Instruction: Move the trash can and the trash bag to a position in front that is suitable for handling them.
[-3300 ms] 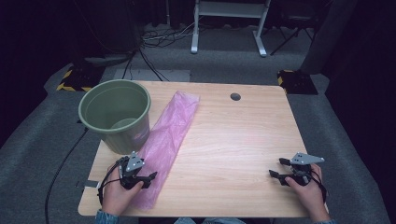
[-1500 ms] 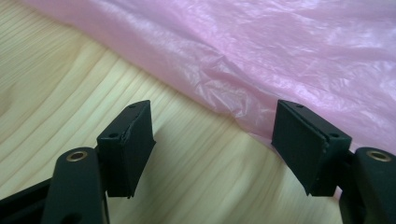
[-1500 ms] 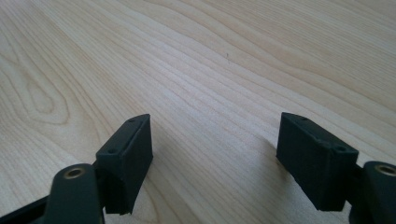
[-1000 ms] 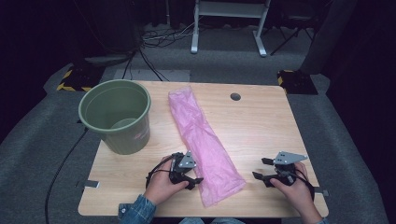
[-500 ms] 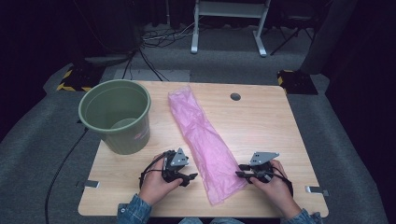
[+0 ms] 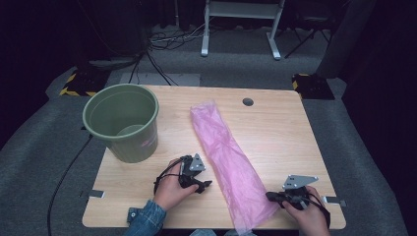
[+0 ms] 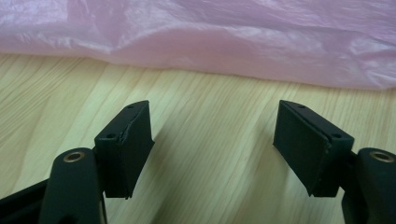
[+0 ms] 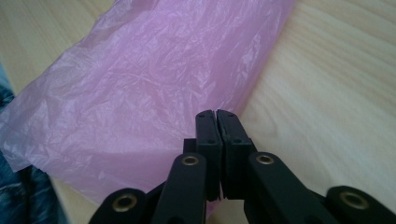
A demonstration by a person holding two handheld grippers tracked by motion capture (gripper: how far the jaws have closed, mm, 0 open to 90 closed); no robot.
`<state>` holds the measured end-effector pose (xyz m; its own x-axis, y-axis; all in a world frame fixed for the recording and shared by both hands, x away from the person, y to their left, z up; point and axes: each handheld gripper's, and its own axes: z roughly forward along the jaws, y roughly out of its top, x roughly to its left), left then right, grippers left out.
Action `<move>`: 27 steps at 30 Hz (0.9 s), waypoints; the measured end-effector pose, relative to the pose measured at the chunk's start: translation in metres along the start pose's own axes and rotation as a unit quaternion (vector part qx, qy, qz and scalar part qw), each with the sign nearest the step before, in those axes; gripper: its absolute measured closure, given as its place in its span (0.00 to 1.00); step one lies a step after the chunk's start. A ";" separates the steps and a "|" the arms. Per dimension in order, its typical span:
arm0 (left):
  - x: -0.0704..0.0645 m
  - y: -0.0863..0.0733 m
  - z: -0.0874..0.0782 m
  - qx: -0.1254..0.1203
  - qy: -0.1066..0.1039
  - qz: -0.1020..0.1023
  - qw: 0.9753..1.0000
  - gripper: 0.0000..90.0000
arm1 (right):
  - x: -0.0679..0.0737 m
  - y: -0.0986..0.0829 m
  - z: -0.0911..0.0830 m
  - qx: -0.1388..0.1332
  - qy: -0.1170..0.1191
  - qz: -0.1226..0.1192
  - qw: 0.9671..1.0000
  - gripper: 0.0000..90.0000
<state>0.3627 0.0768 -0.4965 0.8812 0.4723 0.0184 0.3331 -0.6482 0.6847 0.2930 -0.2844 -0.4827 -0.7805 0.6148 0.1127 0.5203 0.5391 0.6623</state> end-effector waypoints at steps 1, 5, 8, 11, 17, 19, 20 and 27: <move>-0.002 0.002 0.002 0.000 -0.003 0.006 1.000 0.31 | 0.000 -0.002 -0.003 -0.001 -0.006 0.002 1.000 0.90; -0.005 0.007 0.003 -0.002 -0.010 0.013 1.000 0.31 | 0.000 0.002 -0.011 -0.018 -0.058 -0.005 0.998 0.54; -0.006 0.007 0.001 -0.005 -0.010 0.014 1.000 0.31 | 0.002 0.016 -0.005 -0.039 -0.069 -0.028 0.996 0.37; -0.003 0.003 -0.005 -0.006 -0.002 0.008 1.000 0.30 | 0.008 0.044 0.019 -0.043 -0.048 -0.062 0.996 0.33; 0.002 -0.015 -0.030 -0.018 0.026 -0.015 0.999 0.30 | 0.013 0.075 0.058 -0.033 -0.025 -0.087 0.995 0.28; 0.004 -0.026 -0.042 -0.021 0.040 -0.029 0.999 0.30 | 0.017 0.084 0.075 -0.031 -0.015 -0.101 0.994 0.26; 0.004 -0.026 -0.042 -0.021 0.040 -0.029 0.999 0.30 | 0.017 0.084 0.075 -0.031 -0.015 -0.101 0.994 0.26; 0.008 -0.052 -0.067 -0.023 0.073 -0.066 0.995 0.30 | 0.009 0.084 0.099 -0.022 -0.001 -0.081 0.997 0.24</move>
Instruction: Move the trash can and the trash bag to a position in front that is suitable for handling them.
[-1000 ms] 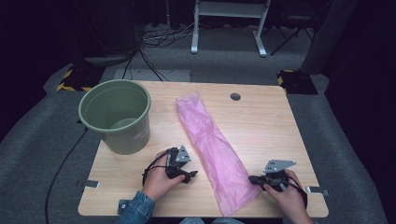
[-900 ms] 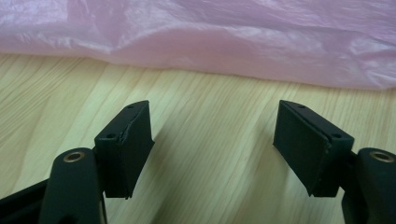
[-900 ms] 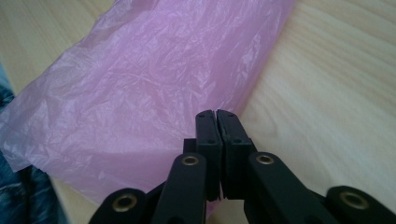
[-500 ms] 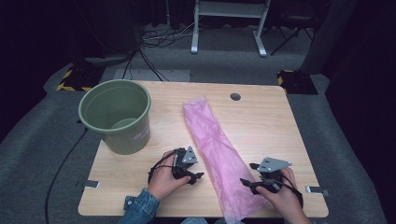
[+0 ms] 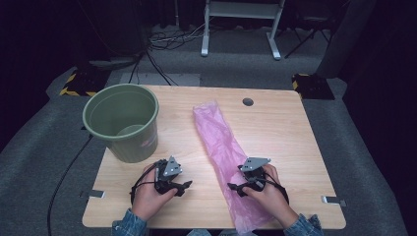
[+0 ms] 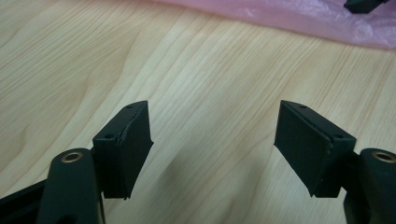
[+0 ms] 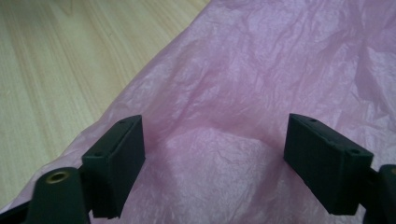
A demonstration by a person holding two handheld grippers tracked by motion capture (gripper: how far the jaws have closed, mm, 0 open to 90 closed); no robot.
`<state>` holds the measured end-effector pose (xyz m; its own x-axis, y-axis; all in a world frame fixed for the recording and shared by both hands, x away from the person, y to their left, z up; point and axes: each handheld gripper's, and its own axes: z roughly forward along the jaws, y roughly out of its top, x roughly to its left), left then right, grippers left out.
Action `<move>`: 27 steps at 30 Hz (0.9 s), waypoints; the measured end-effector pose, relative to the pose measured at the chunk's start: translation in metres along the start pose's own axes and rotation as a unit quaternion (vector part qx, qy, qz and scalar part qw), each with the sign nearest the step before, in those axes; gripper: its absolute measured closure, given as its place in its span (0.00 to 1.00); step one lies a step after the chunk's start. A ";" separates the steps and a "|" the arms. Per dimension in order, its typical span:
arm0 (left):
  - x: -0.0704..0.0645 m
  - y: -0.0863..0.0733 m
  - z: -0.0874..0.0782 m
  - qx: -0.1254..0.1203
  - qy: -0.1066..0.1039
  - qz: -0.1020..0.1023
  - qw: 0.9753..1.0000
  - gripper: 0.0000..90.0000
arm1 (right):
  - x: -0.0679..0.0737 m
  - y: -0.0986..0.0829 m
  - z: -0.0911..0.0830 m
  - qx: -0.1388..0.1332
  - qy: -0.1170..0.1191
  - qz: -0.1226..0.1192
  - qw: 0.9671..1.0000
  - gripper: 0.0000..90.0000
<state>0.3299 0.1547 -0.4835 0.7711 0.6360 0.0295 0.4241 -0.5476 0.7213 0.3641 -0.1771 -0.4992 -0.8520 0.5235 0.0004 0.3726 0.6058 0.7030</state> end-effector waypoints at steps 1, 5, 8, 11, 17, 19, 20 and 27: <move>0.001 -0.003 -0.003 0.000 0.003 -0.004 1.000 0.30 | -0.003 0.000 -0.001 0.002 -0.003 0.002 1.000 0.24; 0.007 -0.011 -0.011 -0.005 0.015 -0.020 1.000 0.30 | -0.017 -0.006 -0.006 -0.002 -0.014 0.014 1.000 0.24; 0.011 -0.016 -0.018 -0.009 0.021 -0.028 0.999 0.30 | -0.032 -0.016 -0.015 -0.005 -0.025 0.025 0.999 0.24; 0.012 -0.017 -0.020 -0.009 0.023 -0.029 0.999 0.30 | -0.042 -0.021 -0.021 -0.004 -0.027 0.028 0.999 0.24; 0.016 -0.022 -0.023 -0.011 0.028 -0.032 0.999 0.30 | -0.074 -0.042 -0.043 0.003 -0.040 0.041 0.998 0.25; 0.016 -0.024 -0.023 -0.009 0.028 -0.033 0.999 0.30 | -0.084 -0.049 -0.051 0.005 -0.047 0.048 0.998 0.25; 0.016 -0.026 -0.024 -0.007 0.029 -0.034 0.999 0.30 | -0.088 -0.052 -0.054 0.004 -0.048 0.050 0.998 0.25; 0.019 -0.036 -0.032 -0.011 0.034 -0.044 0.998 0.30 | -0.127 -0.081 -0.082 -0.003 -0.042 0.041 0.998 0.30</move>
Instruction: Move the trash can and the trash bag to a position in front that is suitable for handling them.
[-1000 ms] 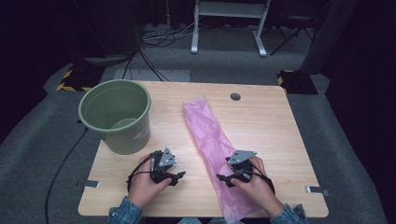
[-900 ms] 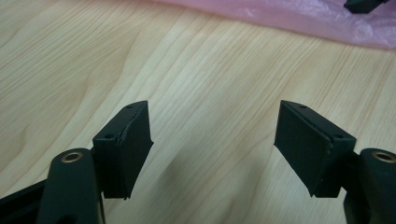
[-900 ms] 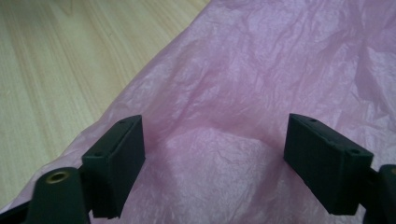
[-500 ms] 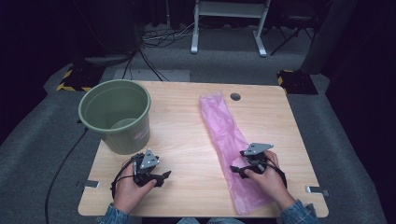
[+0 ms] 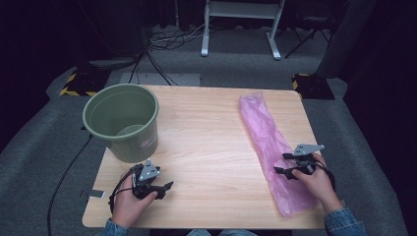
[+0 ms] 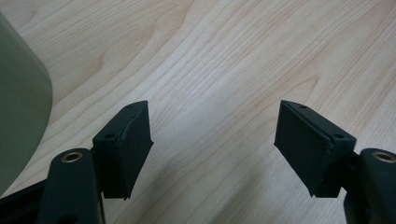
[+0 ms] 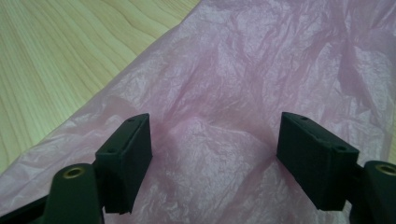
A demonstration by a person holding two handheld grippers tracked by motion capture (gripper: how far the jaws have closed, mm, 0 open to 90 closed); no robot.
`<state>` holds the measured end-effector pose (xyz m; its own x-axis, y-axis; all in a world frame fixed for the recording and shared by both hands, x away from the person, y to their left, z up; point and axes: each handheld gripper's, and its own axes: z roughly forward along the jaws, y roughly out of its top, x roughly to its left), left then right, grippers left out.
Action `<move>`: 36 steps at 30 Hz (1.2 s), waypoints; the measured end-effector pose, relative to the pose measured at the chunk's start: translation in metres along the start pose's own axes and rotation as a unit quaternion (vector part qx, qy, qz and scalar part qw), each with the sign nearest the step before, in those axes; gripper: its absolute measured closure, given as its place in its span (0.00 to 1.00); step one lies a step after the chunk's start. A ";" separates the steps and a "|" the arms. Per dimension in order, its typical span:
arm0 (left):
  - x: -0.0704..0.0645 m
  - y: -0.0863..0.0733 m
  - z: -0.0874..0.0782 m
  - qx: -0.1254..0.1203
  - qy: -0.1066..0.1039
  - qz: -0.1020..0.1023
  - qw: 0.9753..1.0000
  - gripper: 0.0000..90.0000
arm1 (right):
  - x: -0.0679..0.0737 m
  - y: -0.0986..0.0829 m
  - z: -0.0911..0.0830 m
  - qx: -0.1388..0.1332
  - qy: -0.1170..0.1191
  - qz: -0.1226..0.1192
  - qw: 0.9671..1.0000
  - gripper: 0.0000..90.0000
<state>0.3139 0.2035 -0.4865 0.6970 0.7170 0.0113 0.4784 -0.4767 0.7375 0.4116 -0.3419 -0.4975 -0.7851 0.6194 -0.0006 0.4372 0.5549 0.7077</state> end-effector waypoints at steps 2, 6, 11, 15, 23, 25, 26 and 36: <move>0.001 -0.005 -0.003 0.000 0.003 -0.004 1.000 0.30 | -0.004 -0.003 -0.002 -0.002 0.001 0.000 1.000 0.30; 0.004 -0.014 -0.010 -0.001 0.011 -0.014 1.000 0.30 | -0.018 -0.014 -0.013 -0.004 -0.004 0.006 1.000 0.30; 0.011 -0.025 -0.022 -0.007 0.018 -0.019 1.000 0.29 | -0.025 -0.022 -0.024 -0.001 -0.006 0.021 1.000 0.32; 0.017 -0.030 -0.035 -0.014 0.031 -0.028 0.999 0.29 | -0.018 -0.023 -0.036 -0.030 -0.019 0.033 0.999 0.32; 0.041 -0.042 -0.052 -0.006 0.056 -0.038 0.998 0.29 | 0.002 -0.022 -0.047 -0.052 -0.022 0.074 0.996 0.33; 0.051 -0.048 -0.060 -0.011 0.063 -0.047 0.997 0.30 | 0.004 -0.022 -0.047 -0.049 -0.023 0.071 0.996 0.33; 0.054 -0.050 -0.064 -0.019 0.066 -0.056 0.996 0.30 | 0.006 -0.022 -0.046 -0.044 -0.026 0.068 0.996 0.33; 0.081 -0.038 -0.120 -0.069 0.106 -0.080 0.989 0.29 | 0.017 -0.021 -0.036 -0.026 -0.035 0.057 0.997 0.31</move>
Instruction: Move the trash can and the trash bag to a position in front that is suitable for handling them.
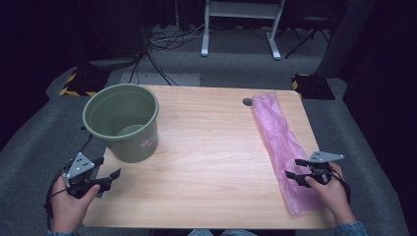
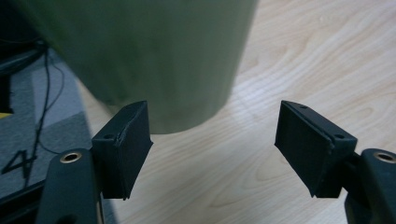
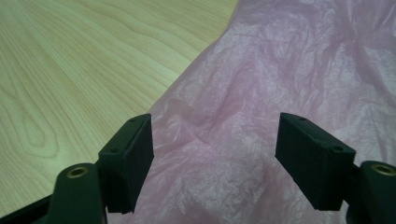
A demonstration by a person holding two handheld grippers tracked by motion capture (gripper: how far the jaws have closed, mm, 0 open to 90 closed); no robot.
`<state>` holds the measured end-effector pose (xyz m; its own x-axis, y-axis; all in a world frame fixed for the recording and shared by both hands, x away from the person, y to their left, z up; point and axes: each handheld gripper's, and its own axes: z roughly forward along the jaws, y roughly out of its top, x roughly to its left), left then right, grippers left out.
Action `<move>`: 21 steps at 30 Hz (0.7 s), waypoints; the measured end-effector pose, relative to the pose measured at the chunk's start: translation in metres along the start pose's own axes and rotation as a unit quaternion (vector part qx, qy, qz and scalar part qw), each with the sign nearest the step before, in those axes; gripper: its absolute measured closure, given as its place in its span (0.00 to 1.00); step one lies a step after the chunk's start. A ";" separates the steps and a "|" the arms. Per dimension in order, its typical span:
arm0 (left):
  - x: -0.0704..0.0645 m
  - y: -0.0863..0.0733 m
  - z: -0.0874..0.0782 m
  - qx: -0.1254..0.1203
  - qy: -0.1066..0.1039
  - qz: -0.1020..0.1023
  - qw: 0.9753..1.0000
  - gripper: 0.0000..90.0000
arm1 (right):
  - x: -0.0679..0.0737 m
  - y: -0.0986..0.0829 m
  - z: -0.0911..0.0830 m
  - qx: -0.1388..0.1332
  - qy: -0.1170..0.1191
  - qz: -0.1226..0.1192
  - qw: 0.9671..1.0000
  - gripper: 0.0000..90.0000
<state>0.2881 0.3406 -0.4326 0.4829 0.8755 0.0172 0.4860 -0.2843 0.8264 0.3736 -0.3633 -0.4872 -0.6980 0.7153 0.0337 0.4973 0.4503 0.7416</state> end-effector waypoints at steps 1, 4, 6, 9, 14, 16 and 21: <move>0.002 0.002 -0.003 -0.001 0.003 -0.001 1.000 0.29 | 0.000 -0.001 0.002 0.002 -0.002 -0.001 1.000 0.31; 0.006 0.009 -0.009 -0.006 0.012 0.004 1.000 0.28 | -0.001 -0.004 0.005 0.010 -0.012 -0.004 1.000 0.30; 0.009 0.017 -0.015 -0.015 0.015 0.002 1.000 0.28 | -0.001 -0.006 0.007 0.007 -0.012 -0.001 1.000 0.30; 0.012 0.029 -0.026 -0.038 0.015 -0.009 0.999 0.28 | -0.002 -0.007 0.008 0.007 -0.013 -0.002 1.000 0.30; 0.015 0.057 -0.041 -0.058 0.029 -0.008 0.998 0.28 | -0.001 -0.007 0.007 0.005 -0.018 -0.004 1.000 0.30; 0.017 0.065 -0.043 -0.058 0.031 -0.014 0.998 0.28 | 0.000 -0.007 0.006 0.003 -0.018 -0.005 1.000 0.30; 0.023 0.082 -0.049 -0.060 0.041 -0.023 0.997 0.27 | 0.000 -0.007 0.003 0.002 -0.020 -0.005 1.000 0.30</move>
<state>0.3030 0.3567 -0.3371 0.3986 0.9169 0.0187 0.4139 -0.1981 0.8885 0.3717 -0.3648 -0.4939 -0.6814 0.7319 -0.0012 0.4926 0.4599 0.7388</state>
